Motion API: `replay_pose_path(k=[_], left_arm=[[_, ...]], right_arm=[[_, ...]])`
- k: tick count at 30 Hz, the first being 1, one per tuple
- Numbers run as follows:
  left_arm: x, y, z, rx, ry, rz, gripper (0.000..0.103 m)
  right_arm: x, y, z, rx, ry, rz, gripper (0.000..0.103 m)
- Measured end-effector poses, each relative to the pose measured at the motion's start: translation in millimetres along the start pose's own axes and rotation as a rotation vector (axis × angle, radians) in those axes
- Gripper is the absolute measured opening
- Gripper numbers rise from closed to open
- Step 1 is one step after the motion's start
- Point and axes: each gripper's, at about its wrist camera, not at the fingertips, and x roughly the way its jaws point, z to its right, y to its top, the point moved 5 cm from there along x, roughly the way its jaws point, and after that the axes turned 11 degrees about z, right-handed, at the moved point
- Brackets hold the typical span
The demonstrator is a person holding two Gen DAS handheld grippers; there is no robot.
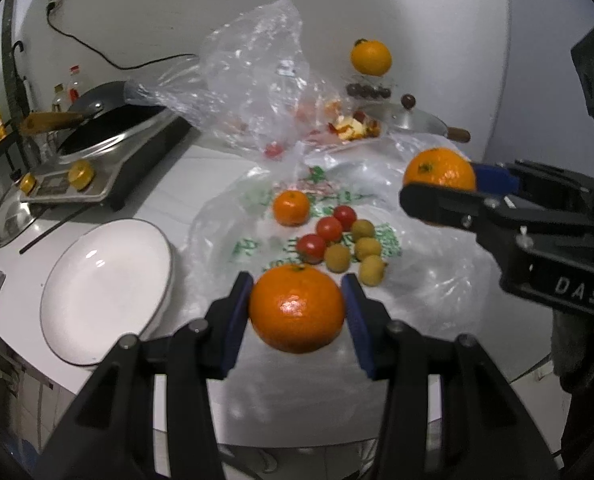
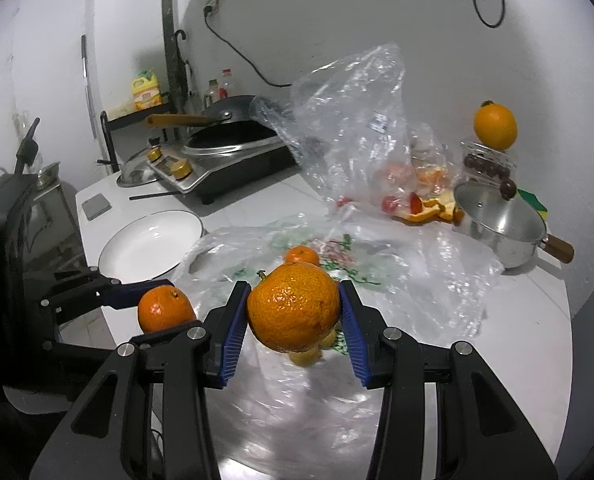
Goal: Organize fruits
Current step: 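Carry both held mandarins over the white plate with both tools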
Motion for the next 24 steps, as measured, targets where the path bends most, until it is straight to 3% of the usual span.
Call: replay_pose_path(k=[24], left_arm=[[-41, 8, -99, -0.107, 0.086, 0.11, 0.047]], right_arm=[[38, 30, -88, -0.122, 0.085, -0.02, 0.047]])
